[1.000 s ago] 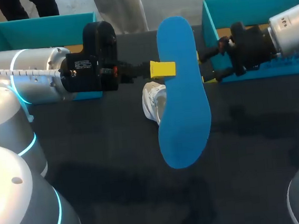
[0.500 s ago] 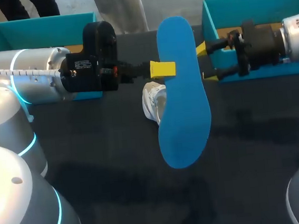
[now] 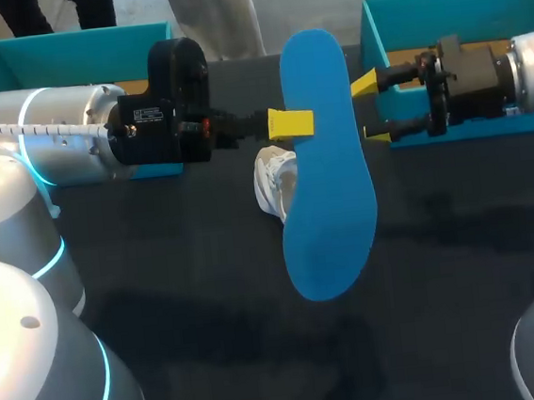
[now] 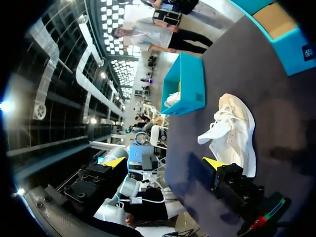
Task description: Take the shoe out of the shoebox, open the shoe tongue, remove and reinsert the insole, then place the shoe into the shoebox
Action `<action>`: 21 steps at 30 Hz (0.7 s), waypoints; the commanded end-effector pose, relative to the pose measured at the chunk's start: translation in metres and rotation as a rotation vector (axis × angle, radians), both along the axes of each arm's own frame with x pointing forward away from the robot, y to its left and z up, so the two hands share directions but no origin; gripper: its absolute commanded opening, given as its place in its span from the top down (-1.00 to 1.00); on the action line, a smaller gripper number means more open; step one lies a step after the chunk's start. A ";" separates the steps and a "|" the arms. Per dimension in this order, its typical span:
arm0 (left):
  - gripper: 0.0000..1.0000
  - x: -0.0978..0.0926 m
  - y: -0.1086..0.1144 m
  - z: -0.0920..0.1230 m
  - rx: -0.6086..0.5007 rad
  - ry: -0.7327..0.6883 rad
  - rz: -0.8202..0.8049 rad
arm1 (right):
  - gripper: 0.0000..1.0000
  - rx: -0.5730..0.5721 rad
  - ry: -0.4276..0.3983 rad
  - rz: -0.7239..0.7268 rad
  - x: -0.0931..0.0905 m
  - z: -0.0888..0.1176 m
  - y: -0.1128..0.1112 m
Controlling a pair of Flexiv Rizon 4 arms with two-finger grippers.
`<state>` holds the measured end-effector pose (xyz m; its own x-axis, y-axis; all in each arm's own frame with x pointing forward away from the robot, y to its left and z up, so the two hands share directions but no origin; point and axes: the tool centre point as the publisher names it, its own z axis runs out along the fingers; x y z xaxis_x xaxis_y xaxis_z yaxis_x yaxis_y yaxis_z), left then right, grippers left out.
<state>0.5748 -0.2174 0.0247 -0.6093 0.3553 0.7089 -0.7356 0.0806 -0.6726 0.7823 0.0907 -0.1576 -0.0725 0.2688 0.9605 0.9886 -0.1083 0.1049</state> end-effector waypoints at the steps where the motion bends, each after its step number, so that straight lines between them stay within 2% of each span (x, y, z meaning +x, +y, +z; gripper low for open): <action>1: 1.00 -0.002 0.001 -0.001 0.001 0.001 0.003 | -1.00 -0.001 0.000 -0.003 -0.001 0.000 0.001; 12: 1.00 0.008 0.009 -0.023 0.014 -0.261 0.021 | -1.00 -0.001 0.000 -0.003 -0.001 0.000 0.001; 16: 1.00 0.015 0.011 -0.031 0.006 -0.416 0.009 | -1.00 -0.001 0.000 -0.003 -0.001 0.000 0.001; 21: 1.00 0.031 0.013 -0.041 0.031 -0.707 0.031 | -1.00 -0.001 0.000 -0.003 -0.001 0.000 0.001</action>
